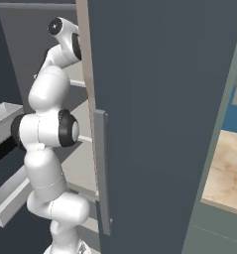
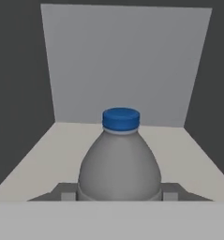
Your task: Take the bottled waters from the counter and place them in the freezer to freeze. Close the freezer door after placing the bottles.
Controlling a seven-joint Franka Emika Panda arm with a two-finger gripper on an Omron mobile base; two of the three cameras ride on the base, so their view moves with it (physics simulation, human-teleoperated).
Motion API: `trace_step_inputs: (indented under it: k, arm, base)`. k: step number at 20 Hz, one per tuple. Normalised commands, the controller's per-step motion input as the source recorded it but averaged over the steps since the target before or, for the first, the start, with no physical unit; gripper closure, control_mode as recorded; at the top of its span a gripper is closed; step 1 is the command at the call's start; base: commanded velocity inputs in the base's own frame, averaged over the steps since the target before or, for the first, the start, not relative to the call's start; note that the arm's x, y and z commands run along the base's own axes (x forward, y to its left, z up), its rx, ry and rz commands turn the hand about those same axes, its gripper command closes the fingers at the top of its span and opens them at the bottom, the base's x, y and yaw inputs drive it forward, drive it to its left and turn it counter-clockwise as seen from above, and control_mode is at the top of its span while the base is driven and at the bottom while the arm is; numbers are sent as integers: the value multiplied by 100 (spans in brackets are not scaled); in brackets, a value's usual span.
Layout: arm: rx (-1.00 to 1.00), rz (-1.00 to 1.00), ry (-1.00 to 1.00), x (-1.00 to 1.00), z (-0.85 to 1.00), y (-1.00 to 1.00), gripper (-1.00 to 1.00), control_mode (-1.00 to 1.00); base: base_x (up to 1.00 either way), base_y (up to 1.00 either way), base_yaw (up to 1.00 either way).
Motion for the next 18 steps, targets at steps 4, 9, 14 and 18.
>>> trace_step_inputs:
  k: [4,9,14,18]
  arm:
    - [0,0,0,10,-46,-21,100,-100]
    - [0,0,0,2,-38,-12,100,-100]
    - [0,0,0,0,-14,0,100,-100]
    - [0,0,0,0,-1,0,100,-100]
  base:
    - [0,0,0]
    - [0,0,0]
    - [0,0,0]
    - [0,0,0]
